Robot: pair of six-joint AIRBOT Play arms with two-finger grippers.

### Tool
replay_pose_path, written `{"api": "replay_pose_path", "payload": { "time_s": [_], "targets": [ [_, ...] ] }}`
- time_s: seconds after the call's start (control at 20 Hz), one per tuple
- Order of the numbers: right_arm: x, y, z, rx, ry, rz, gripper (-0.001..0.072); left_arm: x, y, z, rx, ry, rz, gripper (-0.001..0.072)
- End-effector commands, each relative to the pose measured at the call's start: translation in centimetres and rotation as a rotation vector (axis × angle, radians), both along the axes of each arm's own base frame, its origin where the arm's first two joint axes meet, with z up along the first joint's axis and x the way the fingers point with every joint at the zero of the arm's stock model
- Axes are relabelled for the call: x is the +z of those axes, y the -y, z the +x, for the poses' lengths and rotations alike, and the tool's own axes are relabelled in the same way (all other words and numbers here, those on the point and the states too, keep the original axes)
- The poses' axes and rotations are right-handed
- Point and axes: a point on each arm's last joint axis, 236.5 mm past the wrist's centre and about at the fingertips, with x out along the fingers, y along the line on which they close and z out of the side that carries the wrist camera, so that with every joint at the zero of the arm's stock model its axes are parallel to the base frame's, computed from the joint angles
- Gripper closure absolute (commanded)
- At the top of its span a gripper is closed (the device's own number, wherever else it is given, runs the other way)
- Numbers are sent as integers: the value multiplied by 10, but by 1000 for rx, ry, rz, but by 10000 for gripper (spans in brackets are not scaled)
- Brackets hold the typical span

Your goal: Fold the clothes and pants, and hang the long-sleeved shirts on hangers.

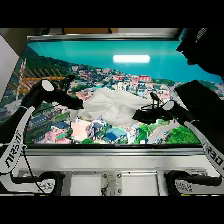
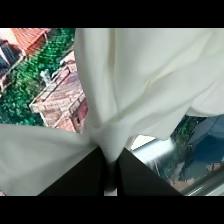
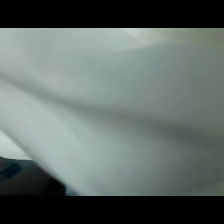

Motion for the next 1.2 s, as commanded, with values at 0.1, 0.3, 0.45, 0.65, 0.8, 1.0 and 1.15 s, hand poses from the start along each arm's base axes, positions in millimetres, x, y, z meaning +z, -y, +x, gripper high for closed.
{"api": "replay_pose_path", "payload": {
  "time_s": [0.1,0.3,0.45,0.65,0.8,1.0,1.15],
  "targets": [
    [32,2,28,36,142,-42,693,25,-7,9,11,71,11,688],
    [187,65,62,118,463,-224,693,181,-36,45,82,436,38,688],
    [346,97,47,54,788,-305,694,333,-40,23,156,765,-13,688],
    [506,101,-31,-29,1194,-331,694,478,-39,-61,222,1114,-110,688],
    [548,101,-81,-74,1324,-317,694,519,-41,-112,234,1251,-137,687],
    [528,97,-85,-74,1227,-275,694,471,-43,-110,299,1133,-178,688],
    [459,91,-63,-4,971,-260,694,373,-41,-81,348,857,-169,688]
  ]
}}
